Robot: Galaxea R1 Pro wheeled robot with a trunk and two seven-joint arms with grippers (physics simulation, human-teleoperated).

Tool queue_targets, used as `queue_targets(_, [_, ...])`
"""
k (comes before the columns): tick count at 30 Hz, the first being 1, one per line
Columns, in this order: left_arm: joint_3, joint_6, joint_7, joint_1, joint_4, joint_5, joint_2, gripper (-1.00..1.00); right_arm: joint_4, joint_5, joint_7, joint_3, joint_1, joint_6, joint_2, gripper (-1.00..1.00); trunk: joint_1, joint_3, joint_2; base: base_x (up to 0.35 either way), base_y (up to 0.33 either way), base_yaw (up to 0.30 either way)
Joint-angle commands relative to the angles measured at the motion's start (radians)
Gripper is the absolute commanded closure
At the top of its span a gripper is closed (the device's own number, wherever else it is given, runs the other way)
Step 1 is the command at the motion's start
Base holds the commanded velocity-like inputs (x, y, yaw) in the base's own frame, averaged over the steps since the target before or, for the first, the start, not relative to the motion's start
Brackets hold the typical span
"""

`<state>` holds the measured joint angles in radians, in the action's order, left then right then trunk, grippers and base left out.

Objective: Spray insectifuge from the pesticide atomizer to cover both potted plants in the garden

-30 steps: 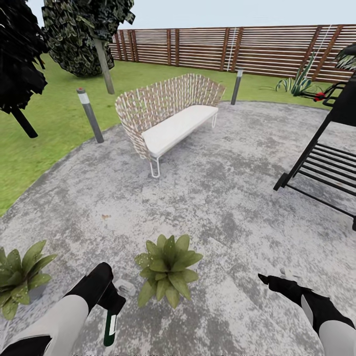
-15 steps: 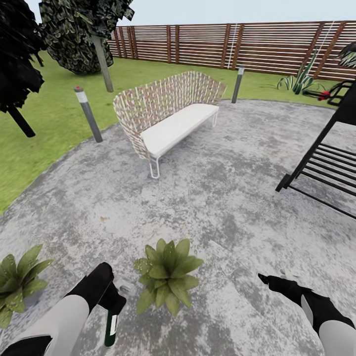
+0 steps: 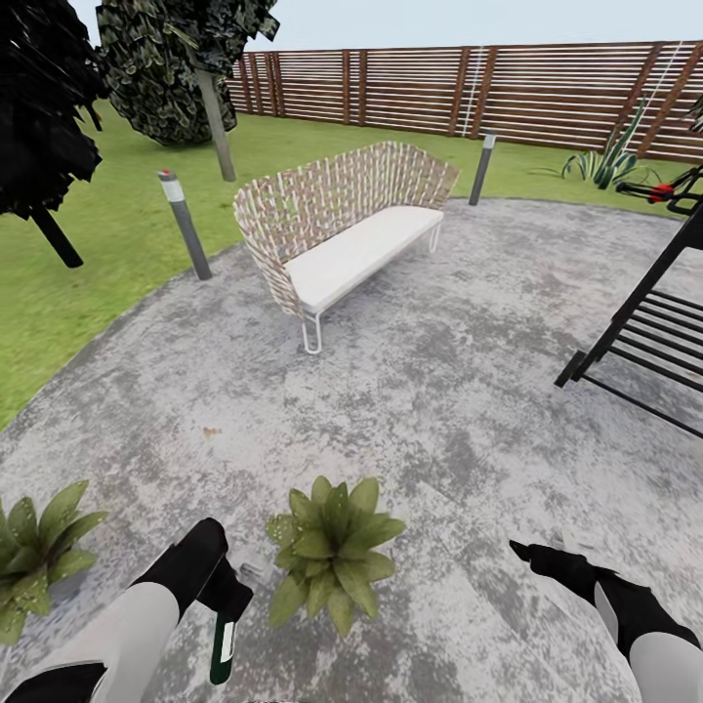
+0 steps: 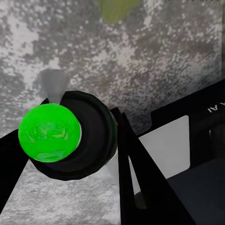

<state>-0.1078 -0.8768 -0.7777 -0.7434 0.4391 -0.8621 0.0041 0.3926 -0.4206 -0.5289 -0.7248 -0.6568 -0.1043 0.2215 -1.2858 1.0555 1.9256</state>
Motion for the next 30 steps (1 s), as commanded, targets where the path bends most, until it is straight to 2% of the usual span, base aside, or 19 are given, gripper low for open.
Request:
queue_targets(1, [-0.007,-0.003,-0.009,-0.001,0.001,-0.011,-0.001,1.00,0.002,-0.004,-0.008,-0.008,-0.001,-0.006,-0.001,-1.00,0.000,0.001,0.000,0.000,-0.103,0.235])
queue_targets(5, [-0.007,-0.004,-0.009,-0.001,0.001,-0.011,-0.001,1.00,0.002,-0.004,-0.008,-0.008,-0.001,-0.006,-0.001,-1.00,0.000,0.001,0.000,0.000,-0.029,0.177])
queue_targets(13, [-0.007,-0.018,-0.009,-0.001,0.001,-0.011,-0.001,1.00,0.002,-0.004,-0.008,-0.008,0.000,-0.006,-0.001,-1.00,0.000,0.001,0.000,0.000,-0.002,0.034])
queue_targets(25, [-0.007,-0.019,-0.009,-0.001,0.001,-0.011,-0.001,1.00,0.002,-0.004,-0.008,-0.008,-0.001,-0.006,-0.001,-1.00,0.000,0.001,0.000,0.000,0.000,0.205])
queue_targets(30, [-0.007,-0.019,-0.009,-0.001,0.001,-0.011,-0.001,1.00,0.002,-0.004,-0.008,-0.008,-0.001,-0.006,-0.001,-1.00,0.000,0.001,0.000,0.000,-0.167,0.018])
